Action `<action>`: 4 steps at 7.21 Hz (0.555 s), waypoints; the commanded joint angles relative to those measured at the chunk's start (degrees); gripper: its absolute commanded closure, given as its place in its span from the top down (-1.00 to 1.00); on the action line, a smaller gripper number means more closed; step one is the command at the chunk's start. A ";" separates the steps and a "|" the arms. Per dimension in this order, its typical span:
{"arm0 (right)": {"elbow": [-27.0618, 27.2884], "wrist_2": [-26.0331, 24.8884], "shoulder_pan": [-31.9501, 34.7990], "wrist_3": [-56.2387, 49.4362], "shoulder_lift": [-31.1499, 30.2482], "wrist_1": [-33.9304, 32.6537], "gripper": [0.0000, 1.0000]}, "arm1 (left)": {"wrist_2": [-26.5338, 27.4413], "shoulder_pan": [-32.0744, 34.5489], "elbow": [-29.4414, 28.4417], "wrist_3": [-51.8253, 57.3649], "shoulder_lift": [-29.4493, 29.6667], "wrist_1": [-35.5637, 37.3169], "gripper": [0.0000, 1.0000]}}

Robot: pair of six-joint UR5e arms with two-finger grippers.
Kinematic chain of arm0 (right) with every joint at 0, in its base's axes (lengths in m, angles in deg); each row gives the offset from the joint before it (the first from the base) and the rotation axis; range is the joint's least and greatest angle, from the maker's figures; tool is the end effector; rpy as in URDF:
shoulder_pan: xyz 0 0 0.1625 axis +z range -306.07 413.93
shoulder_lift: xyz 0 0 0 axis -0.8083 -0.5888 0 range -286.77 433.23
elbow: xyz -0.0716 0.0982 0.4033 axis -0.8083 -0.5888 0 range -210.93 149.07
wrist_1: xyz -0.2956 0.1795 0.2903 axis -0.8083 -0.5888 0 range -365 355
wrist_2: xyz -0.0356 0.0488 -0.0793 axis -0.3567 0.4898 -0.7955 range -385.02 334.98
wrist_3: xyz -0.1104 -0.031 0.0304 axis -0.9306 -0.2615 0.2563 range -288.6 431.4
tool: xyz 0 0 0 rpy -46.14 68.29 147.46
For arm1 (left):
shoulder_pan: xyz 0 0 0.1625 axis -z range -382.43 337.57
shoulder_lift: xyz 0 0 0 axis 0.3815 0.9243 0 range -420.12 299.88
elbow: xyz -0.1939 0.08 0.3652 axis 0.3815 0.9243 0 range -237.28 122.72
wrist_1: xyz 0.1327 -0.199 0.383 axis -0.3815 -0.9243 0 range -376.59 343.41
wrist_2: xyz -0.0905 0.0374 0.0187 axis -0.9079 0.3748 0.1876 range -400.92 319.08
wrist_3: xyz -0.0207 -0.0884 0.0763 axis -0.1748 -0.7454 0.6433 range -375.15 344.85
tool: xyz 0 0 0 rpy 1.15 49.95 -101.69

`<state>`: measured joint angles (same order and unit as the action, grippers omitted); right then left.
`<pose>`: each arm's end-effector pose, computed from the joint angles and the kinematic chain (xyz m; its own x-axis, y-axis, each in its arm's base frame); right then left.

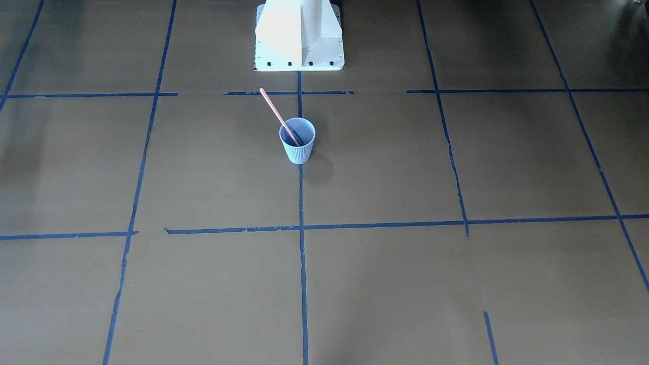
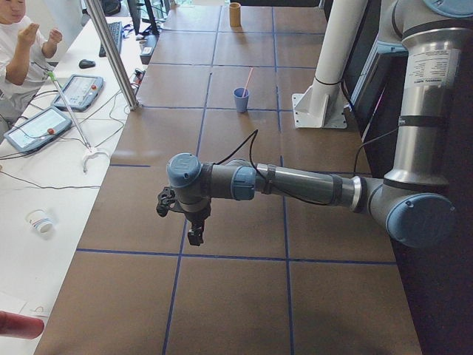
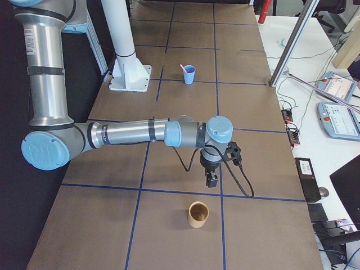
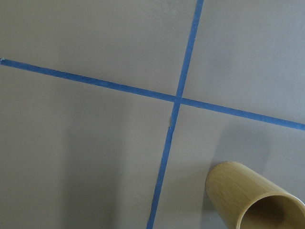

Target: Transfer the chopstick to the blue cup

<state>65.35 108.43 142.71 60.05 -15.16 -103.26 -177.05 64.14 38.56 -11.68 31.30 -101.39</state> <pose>0.0403 -0.5393 0.6110 0.7074 -0.2077 0.6756 0.1639 0.9780 0.1290 -0.0153 -0.5429 0.6075 0.6853 0.1278 -0.7170 -0.1016 0.9916 0.0795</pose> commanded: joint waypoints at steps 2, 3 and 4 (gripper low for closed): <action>2.42 2.78 -0.01 0.02 -0.90 0.00 1.00 | -3.08 -0.09 -0.92 0.39 0.43 -1.07 1.00; 2.68 2.86 -0.01 0.11 -0.91 0.09 1.00 | -3.08 -0.09 -0.57 0.39 0.60 -1.15 1.00; 2.77 2.95 -0.01 0.11 -0.82 0.09 1.00 | -3.08 -0.09 -0.05 0.39 0.60 -1.16 1.00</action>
<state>67.87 111.24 142.70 60.13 -15.94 -103.20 -180.07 64.06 38.04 -11.31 31.85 -102.50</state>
